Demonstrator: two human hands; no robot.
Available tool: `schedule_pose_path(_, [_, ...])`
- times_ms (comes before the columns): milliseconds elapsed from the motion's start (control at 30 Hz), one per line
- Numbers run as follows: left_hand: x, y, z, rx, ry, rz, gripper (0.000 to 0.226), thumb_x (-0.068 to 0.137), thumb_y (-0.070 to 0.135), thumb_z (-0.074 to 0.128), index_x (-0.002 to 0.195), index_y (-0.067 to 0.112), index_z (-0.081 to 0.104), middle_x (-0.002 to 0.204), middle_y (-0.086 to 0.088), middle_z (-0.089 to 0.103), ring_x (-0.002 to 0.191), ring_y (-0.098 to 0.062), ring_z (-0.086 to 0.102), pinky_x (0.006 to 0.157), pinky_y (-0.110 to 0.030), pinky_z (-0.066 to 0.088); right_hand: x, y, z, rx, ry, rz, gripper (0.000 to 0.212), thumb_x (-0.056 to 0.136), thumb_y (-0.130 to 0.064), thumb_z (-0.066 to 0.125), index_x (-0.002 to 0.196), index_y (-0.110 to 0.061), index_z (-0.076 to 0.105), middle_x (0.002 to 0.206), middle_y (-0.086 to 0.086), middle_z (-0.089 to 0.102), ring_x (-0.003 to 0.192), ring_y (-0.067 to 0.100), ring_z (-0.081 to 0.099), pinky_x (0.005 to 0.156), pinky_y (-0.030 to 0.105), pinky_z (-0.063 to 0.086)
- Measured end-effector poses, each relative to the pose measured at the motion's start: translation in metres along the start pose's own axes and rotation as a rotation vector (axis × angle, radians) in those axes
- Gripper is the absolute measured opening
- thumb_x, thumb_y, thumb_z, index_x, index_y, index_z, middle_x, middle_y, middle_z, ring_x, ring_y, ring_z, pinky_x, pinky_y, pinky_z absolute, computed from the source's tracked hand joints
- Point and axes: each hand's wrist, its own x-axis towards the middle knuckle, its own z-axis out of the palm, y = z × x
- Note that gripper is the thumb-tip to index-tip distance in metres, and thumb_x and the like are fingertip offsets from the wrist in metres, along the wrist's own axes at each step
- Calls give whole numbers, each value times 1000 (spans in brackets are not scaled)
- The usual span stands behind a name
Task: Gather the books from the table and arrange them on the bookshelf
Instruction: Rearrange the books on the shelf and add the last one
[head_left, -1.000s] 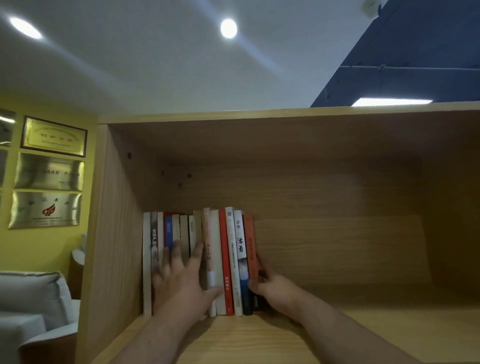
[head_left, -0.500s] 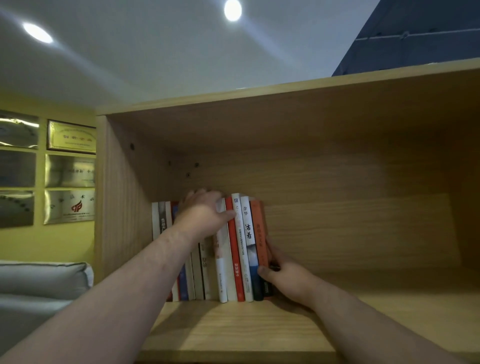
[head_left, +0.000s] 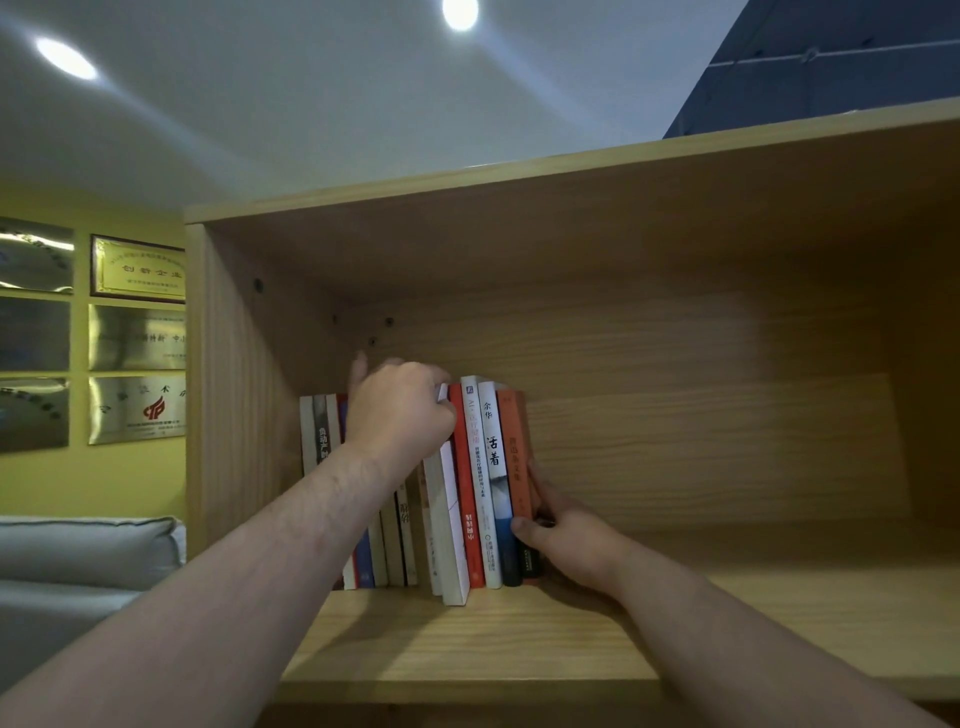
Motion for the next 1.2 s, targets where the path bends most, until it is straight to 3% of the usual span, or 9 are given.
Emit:
schedule_pose_path(167, [-6,-1,-8,-15,52,21,35,94,29,58,128,30,67,126,9,69,134,-16,52,125,-52,10,1,0,0,-3,-4,3,80,100,-37,56,156,-49,0,146,-2,53,131,17,51,101,29,41])
schedule_pose_path(300, [-24,-11,-11,-230,132,3,36,94,24,59,128,22,68,125,3,71,125,-21,58,107,-52,46,2,2,1,4,-1,-9,80,99,-37,57,156,-49,2,148,-3,52,131,16,51,101,28,40])
schedule_pose_path(400, [-37,-10,-3,-426,173,-61,46,93,21,64,139,23,59,136,3,63,132,-20,52,104,-50,50,1,1,0,-2,0,-12,80,99,-37,57,157,-49,3,147,-4,52,126,13,52,99,27,41])
schedule_pose_path(467, [-49,-1,6,-542,142,-130,72,89,16,71,151,31,39,146,7,49,133,-11,48,103,-37,52,0,1,0,10,-5,-10,80,99,-37,57,156,-50,3,145,-4,53,121,11,53,103,30,44])
schedule_pose_path(533, [-68,8,18,-685,82,-271,90,86,12,75,154,40,22,134,14,43,109,0,56,72,-11,55,0,-1,1,19,-4,-3,78,100,-36,56,156,-51,3,140,-6,56,116,10,55,100,31,46])
schedule_pose_path(767, [-107,0,41,-912,24,-375,42,95,9,64,114,44,51,99,22,57,86,3,59,48,-7,46,-3,-3,1,43,31,15,79,98,-34,60,156,-50,7,114,-14,57,108,11,59,90,28,50])
schedule_pose_path(833, [-113,-4,32,-941,65,-353,40,96,10,63,116,44,53,107,18,61,89,-3,62,53,-12,53,-5,-4,0,62,11,8,81,98,-34,61,156,-50,7,111,-18,56,101,5,58,78,21,48])
schedule_pose_path(1100, [-139,-37,-8,-1403,106,-576,25,96,5,62,100,29,66,104,-5,75,92,-35,71,79,-61,59,-9,-7,6,284,18,34,62,102,-22,56,151,-47,27,137,-4,60,114,20,62,92,32,55])
schedule_pose_path(1200, [-135,-41,-1,-1597,-6,-712,21,97,2,58,108,18,66,105,-14,77,95,-43,71,83,-66,56,-21,-19,10,404,-15,73,47,105,-22,50,144,-45,38,122,2,69,91,17,66,71,27,51])
